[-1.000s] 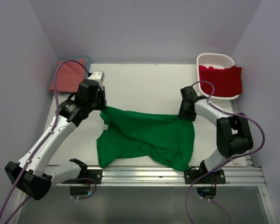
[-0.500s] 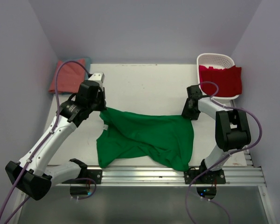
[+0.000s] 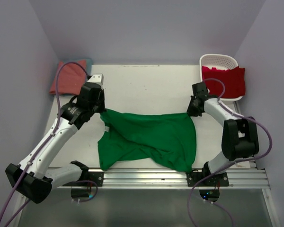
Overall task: Fold and stack the t-shirts
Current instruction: Flatten the tshirt out
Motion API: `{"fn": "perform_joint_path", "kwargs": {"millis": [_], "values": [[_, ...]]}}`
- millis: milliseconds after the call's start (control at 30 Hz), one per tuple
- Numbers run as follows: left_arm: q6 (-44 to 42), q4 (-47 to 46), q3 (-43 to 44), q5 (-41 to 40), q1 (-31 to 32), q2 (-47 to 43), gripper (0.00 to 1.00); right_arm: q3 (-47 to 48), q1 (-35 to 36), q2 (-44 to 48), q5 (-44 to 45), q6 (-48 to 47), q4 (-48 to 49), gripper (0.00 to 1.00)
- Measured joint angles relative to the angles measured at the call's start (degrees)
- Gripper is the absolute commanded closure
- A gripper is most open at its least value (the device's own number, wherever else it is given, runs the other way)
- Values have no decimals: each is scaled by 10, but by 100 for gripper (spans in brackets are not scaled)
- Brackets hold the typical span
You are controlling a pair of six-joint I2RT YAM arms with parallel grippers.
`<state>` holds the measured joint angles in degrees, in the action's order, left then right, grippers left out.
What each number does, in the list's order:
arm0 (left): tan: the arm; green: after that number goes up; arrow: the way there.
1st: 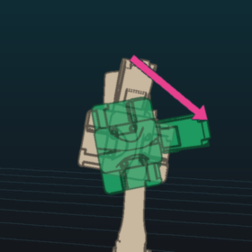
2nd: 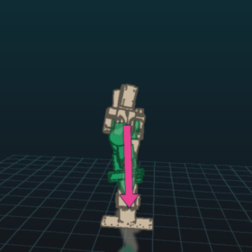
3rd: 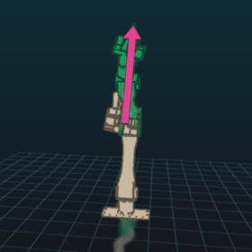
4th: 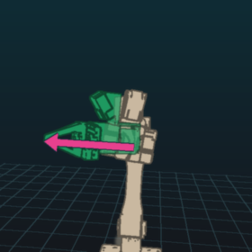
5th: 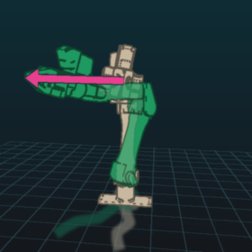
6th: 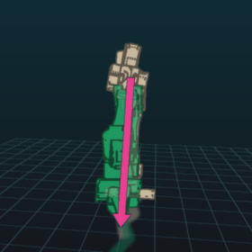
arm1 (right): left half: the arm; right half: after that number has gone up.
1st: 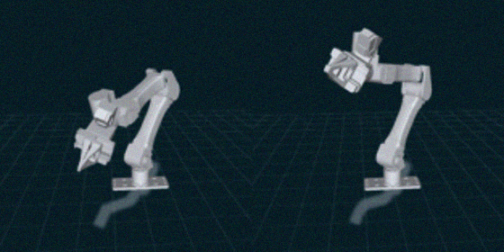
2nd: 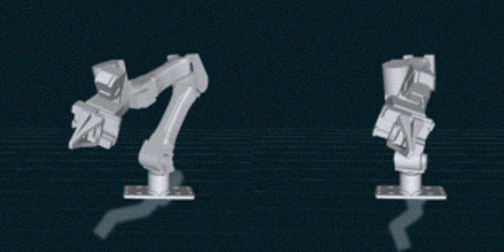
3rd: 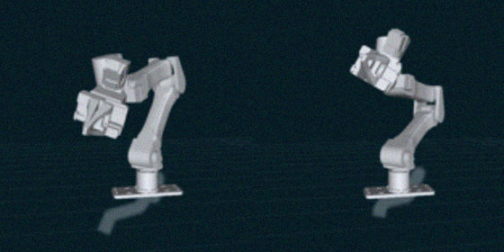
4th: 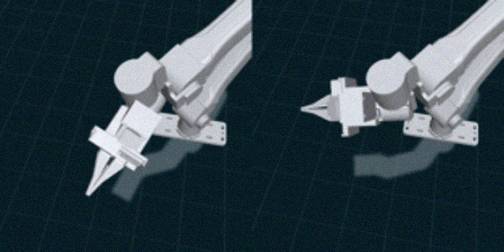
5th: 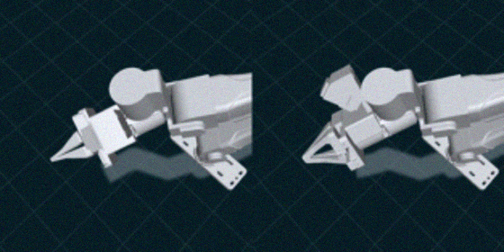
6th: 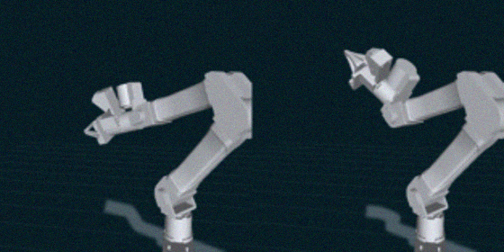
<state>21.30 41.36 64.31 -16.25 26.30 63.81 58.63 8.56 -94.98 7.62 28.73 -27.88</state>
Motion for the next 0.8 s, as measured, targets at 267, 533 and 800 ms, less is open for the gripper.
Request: {"fn": "perform_joint_path", "kwargs": {"millis": [267, 533, 800], "values": [[-25, -2, 147, 5, 0, -47, 100, 153, 7, 267, -42, -21, -67, 100], [-46, 1, 204, 122, 0, -198, 100, 235, 9, 463, -128, -46, -139, 100], [-55, -3, 337, 297, -7, -365, 100, 312, 9, 645, -255, -80, -209, 100]]}}
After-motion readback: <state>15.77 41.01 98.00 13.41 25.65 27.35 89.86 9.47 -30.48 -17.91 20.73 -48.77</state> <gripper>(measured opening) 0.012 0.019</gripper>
